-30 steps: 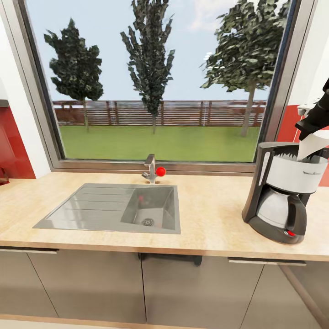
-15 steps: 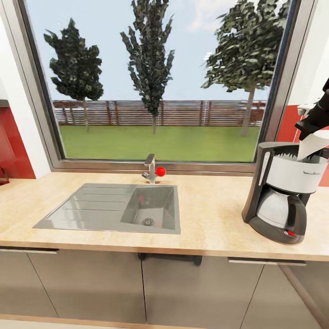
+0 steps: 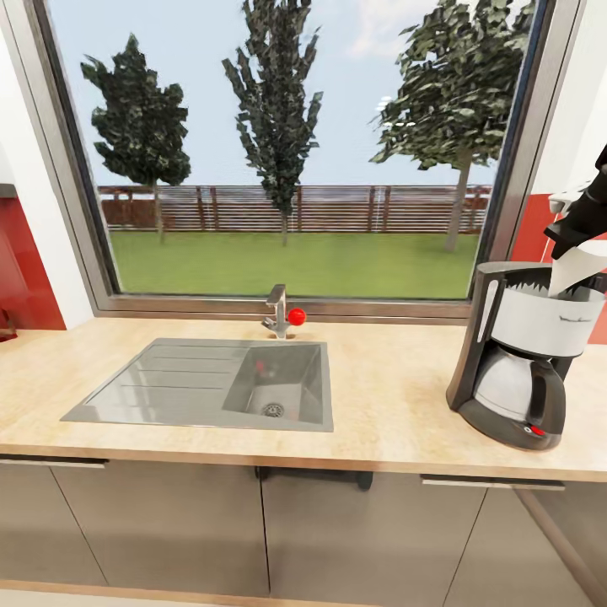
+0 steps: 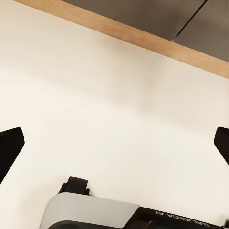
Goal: Set up a coffee station on the kitchen countertop: keep the coffee maker on the countertop, move the bottle of coffee from the kitchen shelf to the counter next to the coffee maker, place a paper coffee filter on top of the coffee maker, put the saucer next to the coffee maker with the coffee cup on the saucer, and place the electric kettle next to the coffee maker.
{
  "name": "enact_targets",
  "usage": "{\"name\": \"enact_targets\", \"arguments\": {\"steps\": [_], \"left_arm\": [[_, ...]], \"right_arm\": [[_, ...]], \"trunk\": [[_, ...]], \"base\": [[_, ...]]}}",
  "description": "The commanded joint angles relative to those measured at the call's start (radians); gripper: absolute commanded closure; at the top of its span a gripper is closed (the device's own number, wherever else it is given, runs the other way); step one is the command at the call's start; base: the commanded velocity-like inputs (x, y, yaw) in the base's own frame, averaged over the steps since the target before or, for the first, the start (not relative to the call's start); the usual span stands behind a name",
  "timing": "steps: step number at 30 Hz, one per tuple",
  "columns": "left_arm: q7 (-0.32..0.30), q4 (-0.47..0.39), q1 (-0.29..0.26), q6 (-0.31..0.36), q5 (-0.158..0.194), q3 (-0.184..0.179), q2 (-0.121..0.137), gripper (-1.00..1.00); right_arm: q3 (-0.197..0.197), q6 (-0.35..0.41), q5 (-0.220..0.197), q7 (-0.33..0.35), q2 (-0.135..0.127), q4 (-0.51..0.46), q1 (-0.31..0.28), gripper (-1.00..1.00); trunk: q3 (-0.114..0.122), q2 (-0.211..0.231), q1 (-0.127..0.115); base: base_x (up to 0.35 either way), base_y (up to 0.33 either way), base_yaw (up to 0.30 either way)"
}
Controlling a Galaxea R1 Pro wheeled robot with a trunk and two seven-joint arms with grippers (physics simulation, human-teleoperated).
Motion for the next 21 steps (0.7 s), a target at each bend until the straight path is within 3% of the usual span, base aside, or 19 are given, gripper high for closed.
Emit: {"name": "enact_targets", "arguments": {"steps": [1, 15, 16, 21], "left_arm": [[0.000, -0.001, 0.000, -0.001, 0.008, 0.001, -0.001, -1.00], [0.000, -0.001, 0.000, -0.001, 0.008, 0.001, -0.001, -1.00], [0.000, -0.001, 0.000, -0.001, 0.008, 0.001, -0.001, -1.00], [0.000, -0.001, 0.000, -0.001, 0.008, 0.001, -0.001, -1.00]], "right_arm": [[-0.002, 0.011, 0.009, 0.009, 0.000, -0.002, 0.000, 1.00], [-0.002, 0.011, 0.009, 0.009, 0.000, -0.002, 0.000, 1.00], [-0.002, 0.011, 0.009, 0.009, 0.000, -0.001, 0.000, -1.00], [-0.002, 0.010, 0.009, 0.009, 0.000, 0.000, 0.001, -1.00]], "trunk": [[-0.001, -0.001, 0.000], [-0.001, -0.001, 0.000], [-0.001, -0.001, 0.000], [-0.001, -0.001, 0.000]], "base": [[0.000, 0.000, 0.000], [0.000, 0.000, 0.000], [0.000, 0.000, 0.000], [0.000, 0.000, 0.000]]}}
